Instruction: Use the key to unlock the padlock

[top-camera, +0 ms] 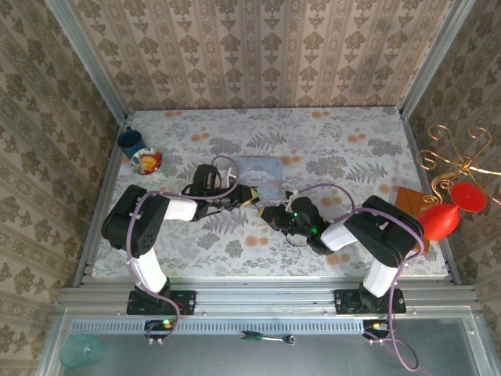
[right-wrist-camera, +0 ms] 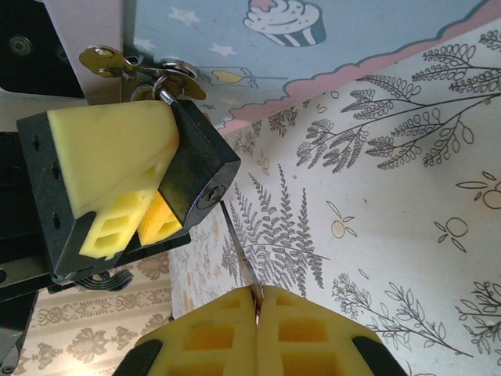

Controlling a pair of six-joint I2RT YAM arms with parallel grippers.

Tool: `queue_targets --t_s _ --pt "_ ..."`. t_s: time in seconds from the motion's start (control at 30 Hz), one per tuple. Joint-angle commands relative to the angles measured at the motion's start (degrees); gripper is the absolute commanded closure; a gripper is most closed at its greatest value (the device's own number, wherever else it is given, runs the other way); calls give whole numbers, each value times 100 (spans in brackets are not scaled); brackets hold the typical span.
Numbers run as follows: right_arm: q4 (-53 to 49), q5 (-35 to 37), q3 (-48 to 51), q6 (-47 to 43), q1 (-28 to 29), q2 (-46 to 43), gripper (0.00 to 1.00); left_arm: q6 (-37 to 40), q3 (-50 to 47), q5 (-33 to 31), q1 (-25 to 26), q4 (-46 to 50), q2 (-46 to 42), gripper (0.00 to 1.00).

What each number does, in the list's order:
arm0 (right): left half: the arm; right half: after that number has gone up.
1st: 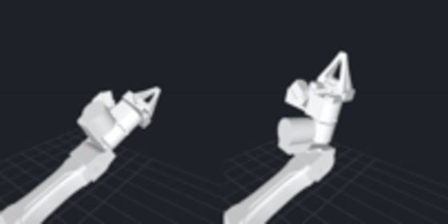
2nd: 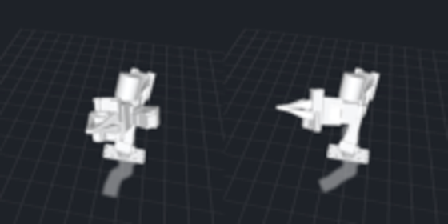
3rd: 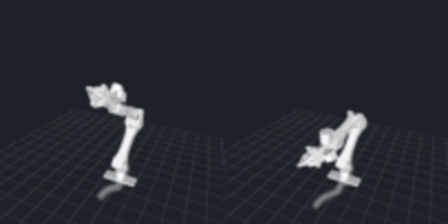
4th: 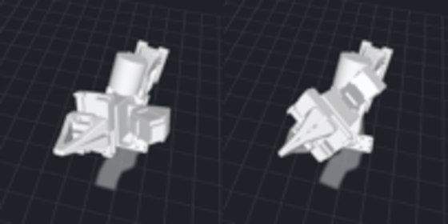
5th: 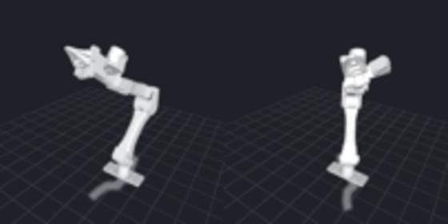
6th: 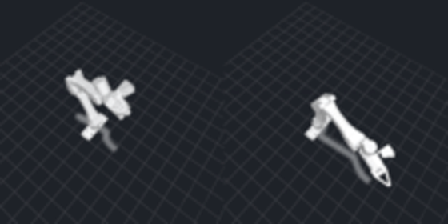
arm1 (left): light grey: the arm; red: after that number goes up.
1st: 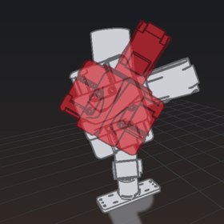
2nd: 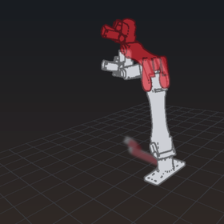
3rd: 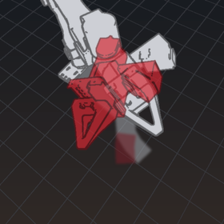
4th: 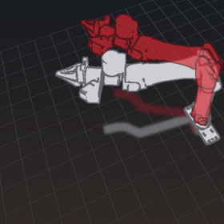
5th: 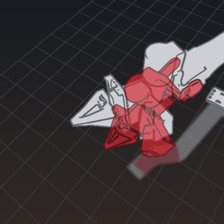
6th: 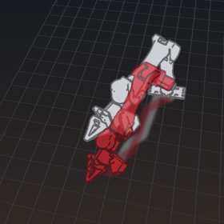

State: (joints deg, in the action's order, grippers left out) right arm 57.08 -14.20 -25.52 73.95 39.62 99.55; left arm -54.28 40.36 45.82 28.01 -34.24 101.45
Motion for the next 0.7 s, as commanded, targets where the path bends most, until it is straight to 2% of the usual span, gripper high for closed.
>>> queue_targets --t_s 0.0,0.67 --pt "363 -56 91 82 -33 146 100 -105 -63 199 -60 -320 15 97" --pt "731 -48 169 118 -81 289 100 -223 -164 234 -147 -628 116 98"
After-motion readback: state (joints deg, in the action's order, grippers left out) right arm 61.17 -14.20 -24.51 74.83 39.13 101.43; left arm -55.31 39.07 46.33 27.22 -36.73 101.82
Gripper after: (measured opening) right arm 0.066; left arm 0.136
